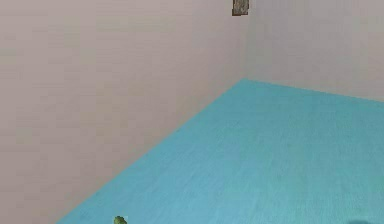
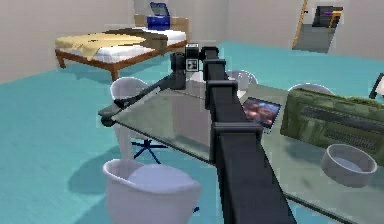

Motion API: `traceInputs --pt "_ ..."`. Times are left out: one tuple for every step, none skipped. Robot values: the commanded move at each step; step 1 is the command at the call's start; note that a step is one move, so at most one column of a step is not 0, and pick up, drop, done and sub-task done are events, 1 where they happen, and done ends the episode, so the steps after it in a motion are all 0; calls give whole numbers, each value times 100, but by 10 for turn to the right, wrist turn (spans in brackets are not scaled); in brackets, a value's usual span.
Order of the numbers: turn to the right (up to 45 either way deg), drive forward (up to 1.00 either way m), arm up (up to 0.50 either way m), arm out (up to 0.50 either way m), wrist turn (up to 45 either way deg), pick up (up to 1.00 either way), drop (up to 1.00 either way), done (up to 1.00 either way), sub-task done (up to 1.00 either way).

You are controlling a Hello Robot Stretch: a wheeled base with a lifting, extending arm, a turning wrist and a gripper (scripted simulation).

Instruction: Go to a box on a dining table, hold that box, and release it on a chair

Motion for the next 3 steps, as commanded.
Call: traceInputs --pt "0 0 0 0 450 0 0 0 0" --pt "0 0 0 0 450 0 0 0 0" --pt "0 0 0 0 270 0 0 0 0"
